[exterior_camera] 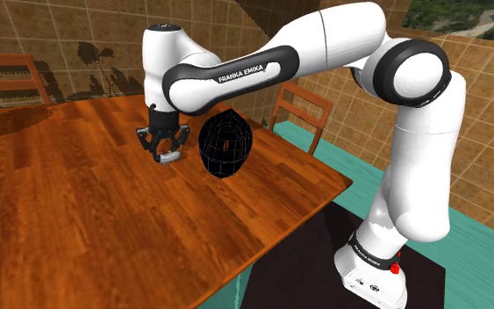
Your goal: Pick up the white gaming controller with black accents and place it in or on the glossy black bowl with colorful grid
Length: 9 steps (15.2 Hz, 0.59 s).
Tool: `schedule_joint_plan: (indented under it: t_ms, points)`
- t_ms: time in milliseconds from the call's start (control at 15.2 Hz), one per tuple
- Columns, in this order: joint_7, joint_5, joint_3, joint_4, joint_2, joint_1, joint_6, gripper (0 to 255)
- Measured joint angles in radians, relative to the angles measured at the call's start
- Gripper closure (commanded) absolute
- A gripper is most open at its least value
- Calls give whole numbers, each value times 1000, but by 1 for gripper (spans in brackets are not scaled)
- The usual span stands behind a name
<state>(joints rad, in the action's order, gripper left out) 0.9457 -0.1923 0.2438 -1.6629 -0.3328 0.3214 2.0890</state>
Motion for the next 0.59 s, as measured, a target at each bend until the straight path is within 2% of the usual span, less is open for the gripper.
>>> schedule_joint_plan:
  t_ms: [594]
  points:
    - [-18, 14, 5, 84, 25, 0, -107, 255]
